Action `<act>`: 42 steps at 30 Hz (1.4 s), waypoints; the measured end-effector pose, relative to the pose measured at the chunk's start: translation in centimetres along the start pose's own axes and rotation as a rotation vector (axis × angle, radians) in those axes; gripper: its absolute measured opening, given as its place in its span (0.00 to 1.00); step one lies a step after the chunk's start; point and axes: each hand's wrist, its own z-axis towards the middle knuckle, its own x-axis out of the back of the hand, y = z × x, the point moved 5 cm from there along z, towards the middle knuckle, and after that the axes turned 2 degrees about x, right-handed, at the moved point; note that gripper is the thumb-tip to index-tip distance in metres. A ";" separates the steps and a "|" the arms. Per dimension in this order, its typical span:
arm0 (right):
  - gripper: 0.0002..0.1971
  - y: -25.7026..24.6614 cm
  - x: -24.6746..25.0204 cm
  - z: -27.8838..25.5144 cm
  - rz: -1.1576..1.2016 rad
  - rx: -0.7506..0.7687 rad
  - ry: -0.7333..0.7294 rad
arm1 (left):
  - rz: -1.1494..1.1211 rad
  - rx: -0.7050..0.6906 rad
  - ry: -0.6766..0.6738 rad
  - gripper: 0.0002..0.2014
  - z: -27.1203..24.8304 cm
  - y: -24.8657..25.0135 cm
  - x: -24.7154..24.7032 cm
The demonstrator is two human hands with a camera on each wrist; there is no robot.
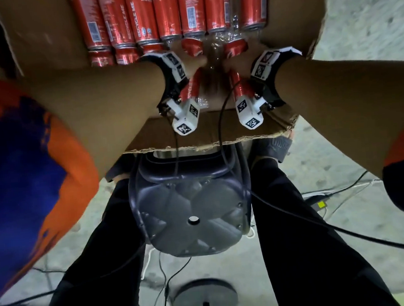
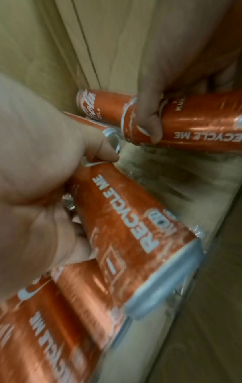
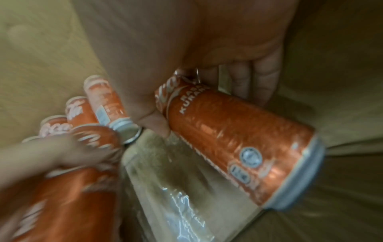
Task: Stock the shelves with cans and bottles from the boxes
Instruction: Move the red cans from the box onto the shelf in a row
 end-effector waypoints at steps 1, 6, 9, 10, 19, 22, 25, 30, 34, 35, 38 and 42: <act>0.29 -0.2 0.2 -0.8 0.003 -0.006 -0.017 | -0.060 0.014 0.017 0.33 -1.2 -0.1 0.8; 0.16 -1.9 1.9 -7.0 0.049 -0.010 0.004 | -0.246 0.051 -0.008 0.22 -8.1 -1.9 4.7; 0.05 -2.3 2.7 -11.5 0.048 0.020 0.058 | -0.257 0.030 -0.033 0.23 -13.2 -2.8 6.5; 0.08 -2.7 3.0 -13.1 0.020 0.037 0.082 | -0.279 0.026 -0.042 0.21 -15.0 -3.0 7.1; 0.23 -6.7 4.4 -28.8 0.074 0.279 0.105 | -0.463 -0.031 -0.026 0.21 -30.6 -3.7 11.1; 0.26 -8.2 5.0 -34.7 0.107 0.322 0.074 | -0.518 -0.074 0.003 0.23 -35.8 -2.8 13.0; 0.23 -9.7 6.5 -40.5 0.103 0.381 0.137 | -0.526 -0.130 0.042 0.25 -40.9 -1.7 15.2; 0.24 -13.4 9.1 -51.0 0.198 0.496 0.183 | -0.574 -0.216 0.066 0.19 -50.4 1.2 20.0; 0.24 -17.2 12.4 -59.1 0.243 0.610 0.197 | -0.639 -0.346 0.103 0.22 -58.4 4.6 24.1; 0.22 -18.2 13.3 -61.2 0.236 0.645 0.204 | -0.653 -0.390 0.123 0.21 -60.5 5.5 25.1; 0.17 -20.8 15.9 -67.1 0.234 0.740 0.232 | -0.653 -0.524 0.200 0.28 -67.0 8.0 27.6; 0.12 -24.0 19.0 -74.8 0.225 0.900 0.297 | -0.626 -0.719 0.279 0.22 -74.3 11.0 30.7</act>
